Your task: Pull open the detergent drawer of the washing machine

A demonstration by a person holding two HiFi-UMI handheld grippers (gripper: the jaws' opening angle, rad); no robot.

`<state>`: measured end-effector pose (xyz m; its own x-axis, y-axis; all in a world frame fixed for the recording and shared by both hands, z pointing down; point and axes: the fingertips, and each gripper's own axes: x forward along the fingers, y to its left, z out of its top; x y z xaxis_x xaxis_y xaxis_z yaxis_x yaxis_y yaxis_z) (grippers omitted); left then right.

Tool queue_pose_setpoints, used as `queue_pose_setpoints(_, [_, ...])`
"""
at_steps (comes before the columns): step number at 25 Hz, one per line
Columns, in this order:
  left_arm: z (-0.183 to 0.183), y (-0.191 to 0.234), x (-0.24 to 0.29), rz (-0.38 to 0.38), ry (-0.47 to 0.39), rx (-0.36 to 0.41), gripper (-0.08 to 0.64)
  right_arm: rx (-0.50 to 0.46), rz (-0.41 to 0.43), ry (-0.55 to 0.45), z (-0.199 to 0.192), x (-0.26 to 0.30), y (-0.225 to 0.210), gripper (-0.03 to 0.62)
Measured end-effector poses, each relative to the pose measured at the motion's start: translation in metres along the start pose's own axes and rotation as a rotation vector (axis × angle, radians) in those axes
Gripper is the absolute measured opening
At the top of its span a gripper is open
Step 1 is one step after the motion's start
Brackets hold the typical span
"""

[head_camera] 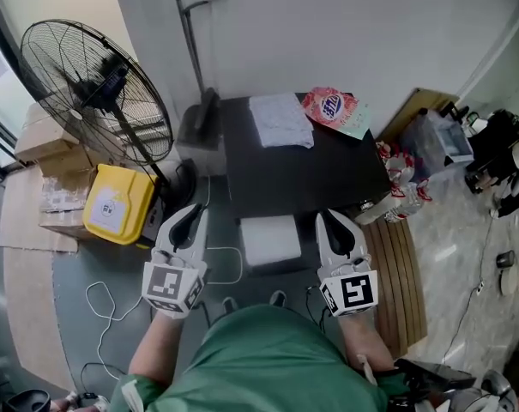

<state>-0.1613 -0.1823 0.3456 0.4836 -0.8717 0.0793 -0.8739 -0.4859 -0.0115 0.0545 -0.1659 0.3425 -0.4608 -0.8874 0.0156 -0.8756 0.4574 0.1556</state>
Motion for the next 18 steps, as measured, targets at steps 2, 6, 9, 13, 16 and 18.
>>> queue_pose_setpoints(2, [-0.002, -0.004, -0.002, -0.002, 0.003, 0.000, -0.002, 0.004, 0.000, 0.005, -0.004, -0.001, 0.000, 0.021])
queue_pose_setpoints(6, [-0.011, -0.005, -0.003, -0.001, 0.029, -0.011, -0.003, 0.009, 0.003, 0.015, -0.011, -0.004, 0.001, 0.021])
queue_pose_setpoints(9, [-0.014, -0.002, -0.003, 0.012, 0.040, -0.019, -0.003, 0.015, 0.005, 0.021, -0.015, -0.004, 0.002, 0.021])
queue_pose_setpoints(13, [-0.014, -0.004, -0.004, 0.014, 0.040, -0.009, -0.003, 0.025, 0.010, 0.019, -0.018, -0.006, 0.002, 0.021])
queue_pose_setpoints(16, [-0.017, -0.005, -0.006, 0.015, 0.049, -0.001, -0.003, 0.028, 0.015, 0.019, -0.018, -0.008, 0.006, 0.021])
queue_pose_setpoints(18, [-0.019, -0.005, -0.006, 0.014, 0.055, -0.003, -0.002, 0.035, 0.020, 0.018, -0.018, -0.009, 0.007, 0.021])
